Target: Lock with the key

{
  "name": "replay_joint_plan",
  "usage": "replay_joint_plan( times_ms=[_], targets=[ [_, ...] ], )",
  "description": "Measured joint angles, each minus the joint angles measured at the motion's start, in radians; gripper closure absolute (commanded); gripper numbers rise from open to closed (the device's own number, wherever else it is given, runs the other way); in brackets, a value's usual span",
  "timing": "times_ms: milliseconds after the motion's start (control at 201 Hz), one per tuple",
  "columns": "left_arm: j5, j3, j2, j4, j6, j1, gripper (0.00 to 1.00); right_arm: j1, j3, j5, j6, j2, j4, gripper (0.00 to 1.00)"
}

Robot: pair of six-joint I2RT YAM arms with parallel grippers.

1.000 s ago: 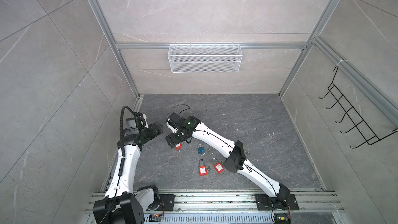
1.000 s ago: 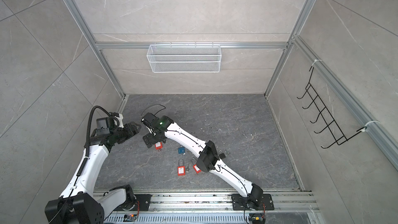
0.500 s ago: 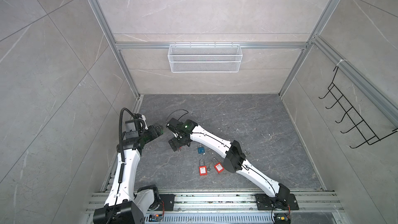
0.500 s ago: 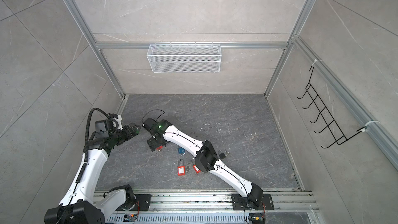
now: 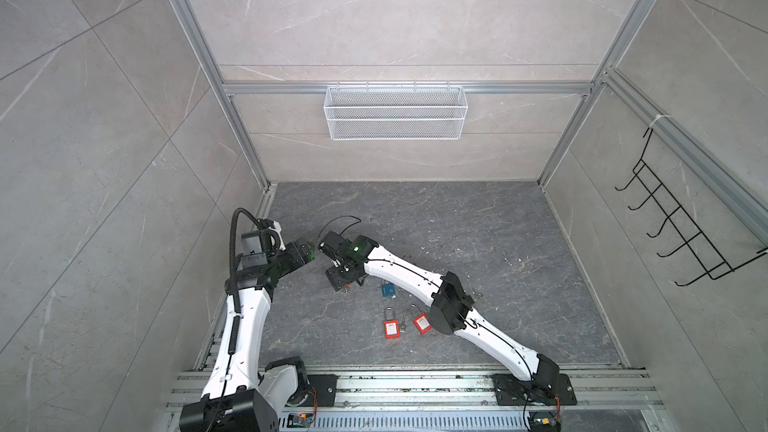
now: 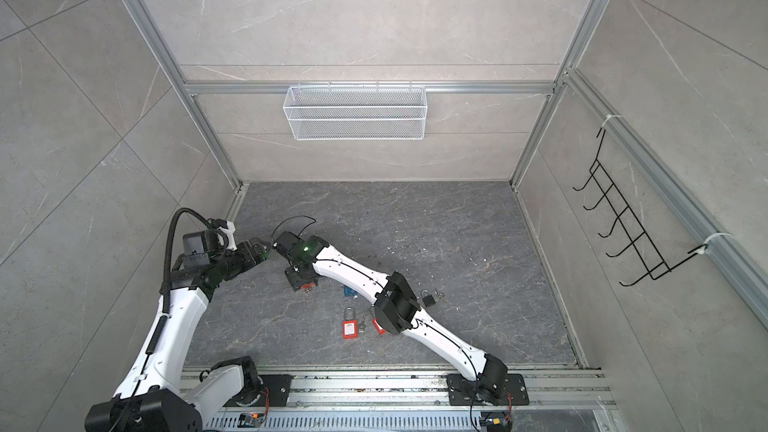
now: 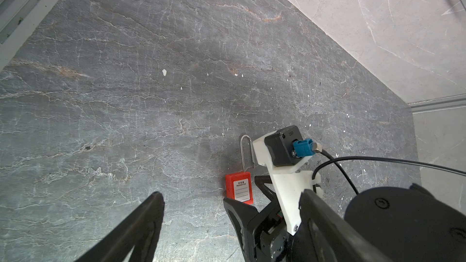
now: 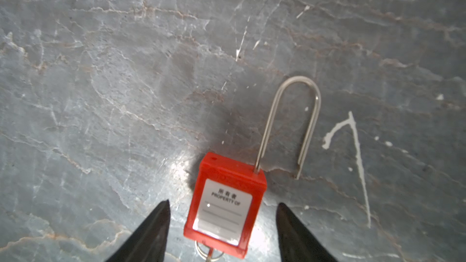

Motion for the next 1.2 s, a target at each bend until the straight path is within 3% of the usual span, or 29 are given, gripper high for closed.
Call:
replay_joint_plan(
  times_ms=[857, 1101, 1200],
  targets=[
    [0.018, 0.0, 0.0, -0.035, 0.004, 0.0, 0.18, 0.002, 0.0, 0.019, -0.039, 0.024, 0.008, 0.56],
    [0.058, 0.0, 0.0, -0.031, 0.027, 0.0, 0.21, 0.003, -0.011, 0.034, -0.146, 0.01, 0.004, 0.6],
    [0.072, 0.0, 0.001, -0.026, 0.042, 0.0, 0.22, 0.0, -0.056, 0.038, -0.214, -0.035, 0.005, 0.69]
  ],
)
